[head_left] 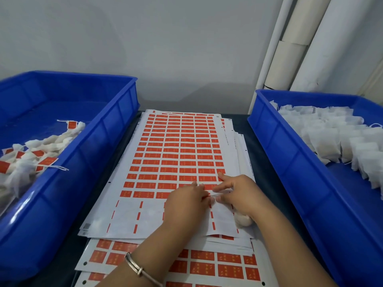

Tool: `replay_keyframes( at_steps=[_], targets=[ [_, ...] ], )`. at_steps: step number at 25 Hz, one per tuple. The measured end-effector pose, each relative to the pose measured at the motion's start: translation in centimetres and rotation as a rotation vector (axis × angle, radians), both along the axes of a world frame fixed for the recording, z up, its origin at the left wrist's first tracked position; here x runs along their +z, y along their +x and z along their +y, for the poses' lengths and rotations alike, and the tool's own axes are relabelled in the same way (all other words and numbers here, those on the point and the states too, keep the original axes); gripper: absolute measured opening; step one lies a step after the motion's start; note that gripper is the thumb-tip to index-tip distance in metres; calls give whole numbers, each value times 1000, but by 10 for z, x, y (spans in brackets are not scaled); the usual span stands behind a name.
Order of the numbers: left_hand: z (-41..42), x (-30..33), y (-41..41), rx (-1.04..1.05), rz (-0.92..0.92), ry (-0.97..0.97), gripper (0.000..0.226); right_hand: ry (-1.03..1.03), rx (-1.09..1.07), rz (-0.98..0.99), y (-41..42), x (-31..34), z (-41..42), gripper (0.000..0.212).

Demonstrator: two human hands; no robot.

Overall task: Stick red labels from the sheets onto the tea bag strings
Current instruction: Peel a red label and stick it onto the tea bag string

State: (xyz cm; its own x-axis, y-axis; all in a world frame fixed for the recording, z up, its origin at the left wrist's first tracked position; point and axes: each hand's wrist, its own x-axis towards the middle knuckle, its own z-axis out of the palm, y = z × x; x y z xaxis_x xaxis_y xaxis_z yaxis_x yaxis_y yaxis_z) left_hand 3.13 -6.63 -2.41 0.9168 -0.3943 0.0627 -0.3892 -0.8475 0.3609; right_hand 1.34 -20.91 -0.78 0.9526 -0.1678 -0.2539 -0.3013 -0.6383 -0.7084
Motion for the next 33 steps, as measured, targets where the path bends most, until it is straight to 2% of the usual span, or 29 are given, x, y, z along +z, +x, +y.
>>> replay_keyframes(
  at_steps=[3,5,8,12,17,19,21,23,27,30,33],
  targets=[
    [-1,0,1,-55,-31,103,28,-1,-14,-10,1,-2,0,15],
    [-2,0,1,-73,-50,135,26,71,-54,-47,0,-5,-1,11],
    [-2,-2,0,-68,-60,115,25,246,-161,-118,-2,-7,-4,11],
    [0,-4,1,-43,-70,37,25,347,-233,-166,-5,-7,-8,12],
    [10,-8,4,54,-33,-190,29,263,-406,-168,-4,0,-13,25],
    [14,-13,4,64,19,-208,52,133,-437,-87,-6,2,-21,23],
    [17,-16,4,33,78,-80,78,112,-426,-15,-9,2,-27,24],
    [16,-16,8,37,100,-46,87,243,-424,8,-10,4,-32,31],
    [15,-14,9,82,132,-170,83,577,-273,84,-12,12,-35,23],
    [15,-13,6,84,124,-282,76,610,-196,100,-13,7,-31,29],
    [14,-10,4,47,114,-301,70,620,-90,171,-15,2,-23,39]
  ],
)
